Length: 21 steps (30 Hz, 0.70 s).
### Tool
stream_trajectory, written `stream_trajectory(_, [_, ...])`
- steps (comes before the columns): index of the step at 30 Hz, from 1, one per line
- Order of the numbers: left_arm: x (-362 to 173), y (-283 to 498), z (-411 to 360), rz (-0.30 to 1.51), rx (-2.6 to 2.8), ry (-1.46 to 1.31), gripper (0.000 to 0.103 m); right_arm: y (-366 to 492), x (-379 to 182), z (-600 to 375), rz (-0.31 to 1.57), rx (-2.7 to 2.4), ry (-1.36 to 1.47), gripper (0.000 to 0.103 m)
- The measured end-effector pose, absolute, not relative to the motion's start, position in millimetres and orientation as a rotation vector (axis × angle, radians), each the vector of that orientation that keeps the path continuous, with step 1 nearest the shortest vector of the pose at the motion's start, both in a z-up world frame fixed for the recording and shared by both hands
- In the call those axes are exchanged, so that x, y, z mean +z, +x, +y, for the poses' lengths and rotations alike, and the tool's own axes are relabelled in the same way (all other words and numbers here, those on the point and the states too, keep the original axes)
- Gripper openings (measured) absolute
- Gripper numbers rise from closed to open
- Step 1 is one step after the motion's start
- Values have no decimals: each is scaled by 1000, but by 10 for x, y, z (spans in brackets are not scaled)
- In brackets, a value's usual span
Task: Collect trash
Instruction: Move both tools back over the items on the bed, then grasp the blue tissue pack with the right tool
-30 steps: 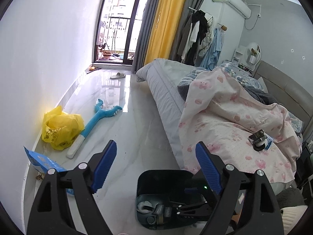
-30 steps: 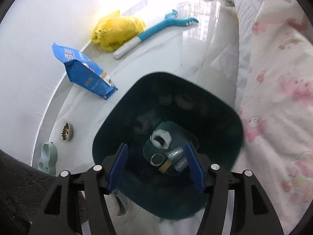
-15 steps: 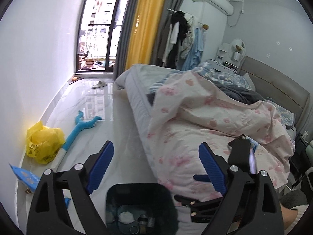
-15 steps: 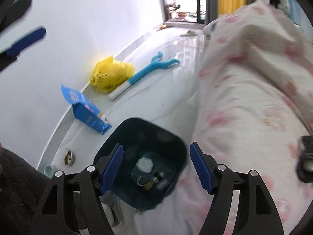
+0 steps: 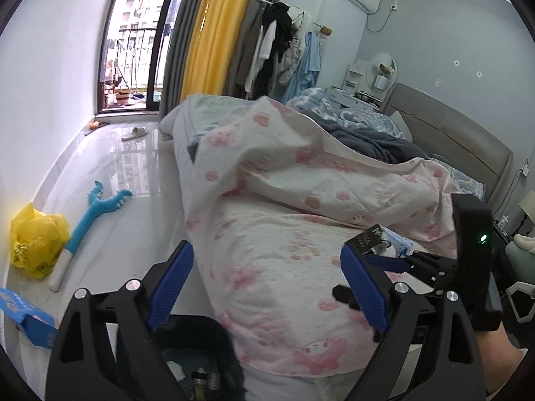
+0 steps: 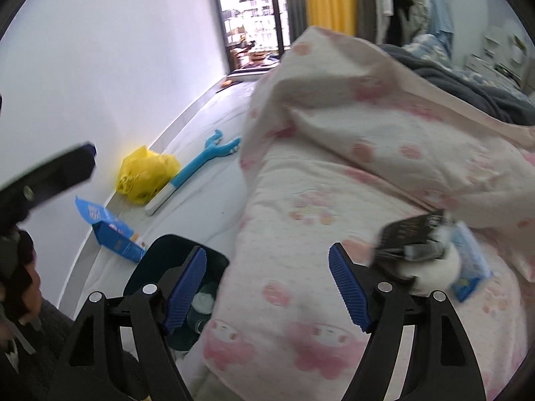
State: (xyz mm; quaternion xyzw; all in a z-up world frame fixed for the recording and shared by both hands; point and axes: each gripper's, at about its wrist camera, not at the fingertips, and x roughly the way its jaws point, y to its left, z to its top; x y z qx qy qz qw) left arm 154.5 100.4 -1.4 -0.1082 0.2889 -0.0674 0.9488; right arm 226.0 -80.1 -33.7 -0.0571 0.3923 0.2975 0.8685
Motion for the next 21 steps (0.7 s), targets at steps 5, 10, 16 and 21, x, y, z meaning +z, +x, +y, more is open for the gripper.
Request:
stream_trajectory(5, [-114,1671,788,613,-158,-226,91,2284,-291,-1079,810,596,-99,79])
stream_trajectory(10, [-206,1788,548,639,-182,-219,91,2295,-266,-1354,799,560,-87,79])
stream_trajectory(16, [-287,1926,282,657,-215,-217,91,2396,-267,-1763,786,500,-76,80])
stream_trajectory(21, [-392,2033,77,687,-242,-214,91,2463,-336,-2016,790,471,-59,80])
